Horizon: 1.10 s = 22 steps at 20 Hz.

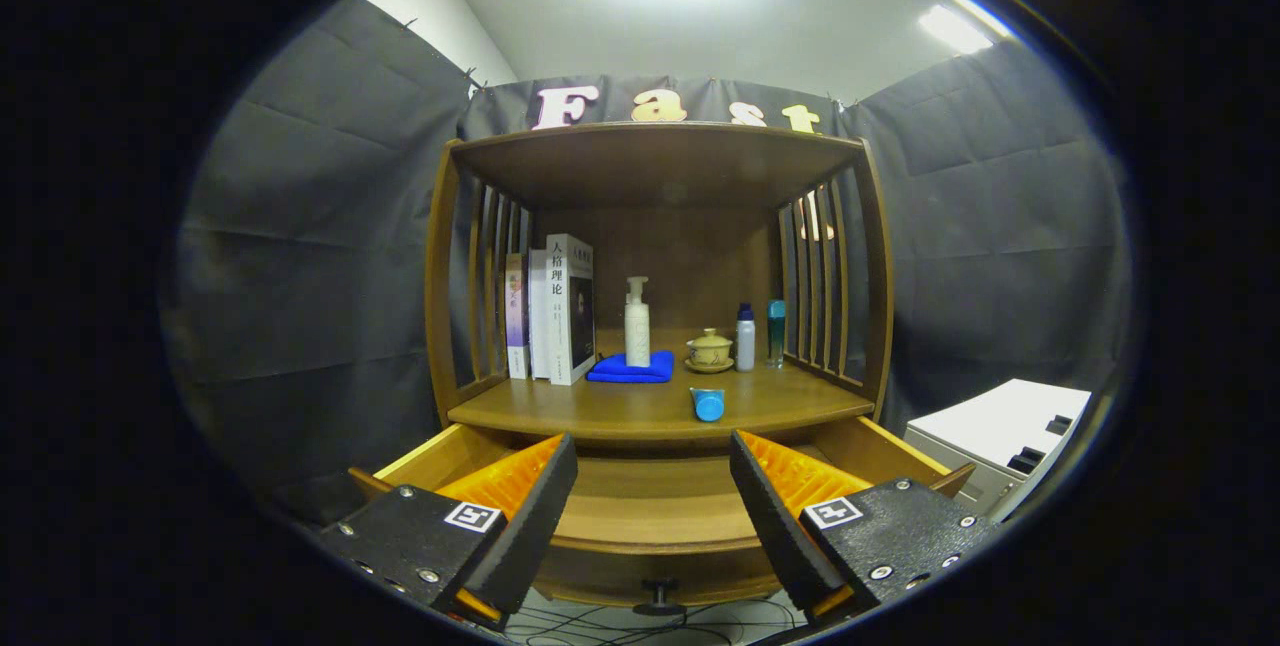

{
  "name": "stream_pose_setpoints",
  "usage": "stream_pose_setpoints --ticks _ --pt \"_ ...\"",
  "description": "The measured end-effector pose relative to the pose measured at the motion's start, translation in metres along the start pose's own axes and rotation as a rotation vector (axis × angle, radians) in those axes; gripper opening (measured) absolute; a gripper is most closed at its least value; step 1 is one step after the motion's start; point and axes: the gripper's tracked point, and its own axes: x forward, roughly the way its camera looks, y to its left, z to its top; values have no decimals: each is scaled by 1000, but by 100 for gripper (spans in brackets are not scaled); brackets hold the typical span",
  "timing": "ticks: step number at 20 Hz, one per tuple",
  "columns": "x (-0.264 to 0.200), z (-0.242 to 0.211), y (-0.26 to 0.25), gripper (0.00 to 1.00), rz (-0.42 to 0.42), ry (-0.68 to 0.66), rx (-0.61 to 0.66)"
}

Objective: Pull open the drawer, take out the items inside it, and place them on the countertop above the cabinet.

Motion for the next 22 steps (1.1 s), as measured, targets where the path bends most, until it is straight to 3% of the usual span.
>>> stream_pose_setpoints --ticks 14,22 --pt "-5 -50 11 95 -1 66 -21" --pt "-12 -83 9 95 -29 96 50"
